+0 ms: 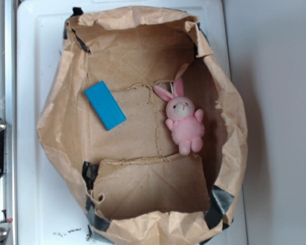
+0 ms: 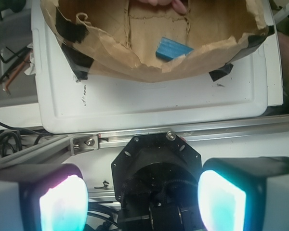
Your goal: Grab the pink bunny.
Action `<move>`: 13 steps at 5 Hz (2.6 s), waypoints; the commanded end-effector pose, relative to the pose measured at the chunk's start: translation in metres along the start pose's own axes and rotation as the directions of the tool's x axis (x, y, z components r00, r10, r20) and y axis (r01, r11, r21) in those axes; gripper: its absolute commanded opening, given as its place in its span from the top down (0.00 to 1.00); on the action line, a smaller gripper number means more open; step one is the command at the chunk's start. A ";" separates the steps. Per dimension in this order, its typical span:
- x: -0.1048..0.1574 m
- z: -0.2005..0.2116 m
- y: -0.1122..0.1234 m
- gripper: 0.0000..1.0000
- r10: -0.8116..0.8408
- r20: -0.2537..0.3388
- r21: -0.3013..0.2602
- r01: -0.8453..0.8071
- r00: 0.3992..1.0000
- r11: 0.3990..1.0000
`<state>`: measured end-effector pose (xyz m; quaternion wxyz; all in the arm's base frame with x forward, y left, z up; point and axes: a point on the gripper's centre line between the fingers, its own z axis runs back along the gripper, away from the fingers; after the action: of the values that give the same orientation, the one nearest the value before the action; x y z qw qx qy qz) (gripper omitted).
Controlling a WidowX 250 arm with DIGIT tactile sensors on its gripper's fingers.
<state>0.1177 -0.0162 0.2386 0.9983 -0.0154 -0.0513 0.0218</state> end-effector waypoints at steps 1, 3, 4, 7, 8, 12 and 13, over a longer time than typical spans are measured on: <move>0.053 0.000 0.006 0.00 0.129 0.040 0.042 -0.131 0.991 0.991; 0.097 -0.028 0.019 0.00 0.148 0.097 0.126 -0.159 0.984 0.979; 0.118 -0.045 0.034 0.00 0.149 0.156 0.090 -0.164 0.976 0.982; 0.164 -0.105 0.036 0.00 0.109 0.200 -0.050 -0.101 0.974 0.994; 0.164 -0.105 0.036 0.00 0.109 0.200 -0.050 -0.101 0.974 0.994; 0.175 -0.128 0.040 0.00 -0.152 0.196 0.002 0.155 0.969 0.988; 0.193 -0.136 0.051 0.00 -0.379 0.184 0.058 0.375 0.907 0.925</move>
<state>0.3133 0.0308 0.1023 0.9761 -0.0033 -0.1216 -0.1799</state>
